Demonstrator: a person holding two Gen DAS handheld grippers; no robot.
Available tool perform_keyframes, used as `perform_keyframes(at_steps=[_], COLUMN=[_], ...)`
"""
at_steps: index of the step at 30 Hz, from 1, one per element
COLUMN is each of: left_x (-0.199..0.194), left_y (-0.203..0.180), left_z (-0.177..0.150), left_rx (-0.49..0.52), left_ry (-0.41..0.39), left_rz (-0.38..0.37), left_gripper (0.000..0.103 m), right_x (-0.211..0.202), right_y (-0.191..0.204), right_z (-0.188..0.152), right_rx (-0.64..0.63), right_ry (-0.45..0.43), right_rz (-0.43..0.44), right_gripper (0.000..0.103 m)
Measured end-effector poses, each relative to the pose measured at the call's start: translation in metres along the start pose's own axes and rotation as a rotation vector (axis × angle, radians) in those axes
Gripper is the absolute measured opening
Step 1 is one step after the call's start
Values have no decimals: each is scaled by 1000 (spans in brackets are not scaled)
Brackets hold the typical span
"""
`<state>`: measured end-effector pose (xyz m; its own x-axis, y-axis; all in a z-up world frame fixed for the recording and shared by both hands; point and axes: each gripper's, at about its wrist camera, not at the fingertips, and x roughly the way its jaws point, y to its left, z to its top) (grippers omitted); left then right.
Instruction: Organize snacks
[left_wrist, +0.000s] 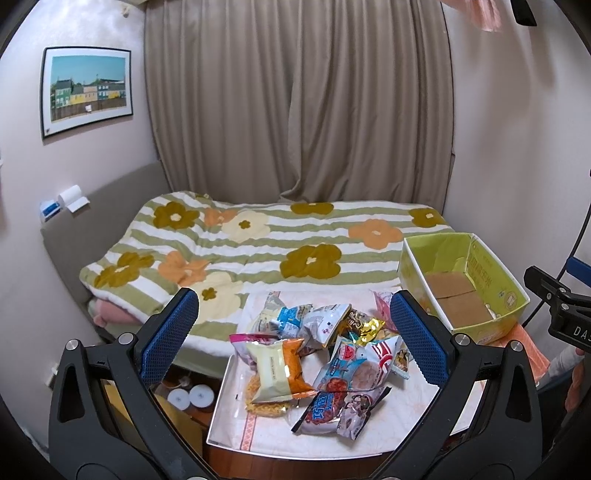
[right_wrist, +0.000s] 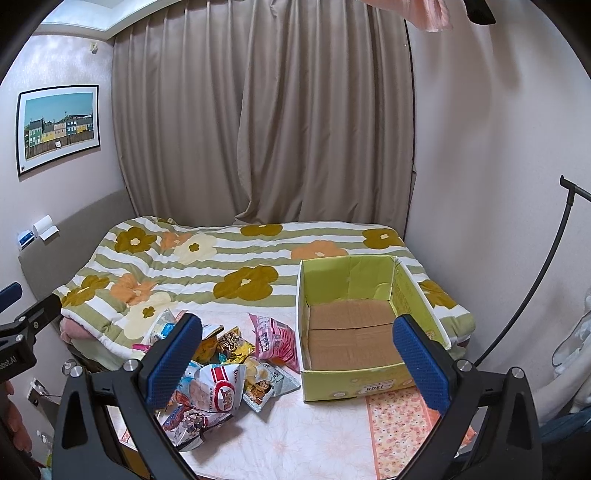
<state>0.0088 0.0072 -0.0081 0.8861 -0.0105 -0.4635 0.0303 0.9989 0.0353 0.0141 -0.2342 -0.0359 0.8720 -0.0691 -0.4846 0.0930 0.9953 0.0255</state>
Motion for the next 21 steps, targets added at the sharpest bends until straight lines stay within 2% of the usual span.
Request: perform_keyframes(at_steps=[15,21], left_x=[-2,4], left_y=[1,8], left_z=[1,0], left_rx=[-8,-40], left_ry=[5,71], left_rz=[2,23], left_gripper=[103,103], right_x=[0,6], right_y=[-2,-1], right_z=[1,0], right_rx=[2,4], right_ry=[1,52], right_rz=[3,52], right_gripper=[103,103])
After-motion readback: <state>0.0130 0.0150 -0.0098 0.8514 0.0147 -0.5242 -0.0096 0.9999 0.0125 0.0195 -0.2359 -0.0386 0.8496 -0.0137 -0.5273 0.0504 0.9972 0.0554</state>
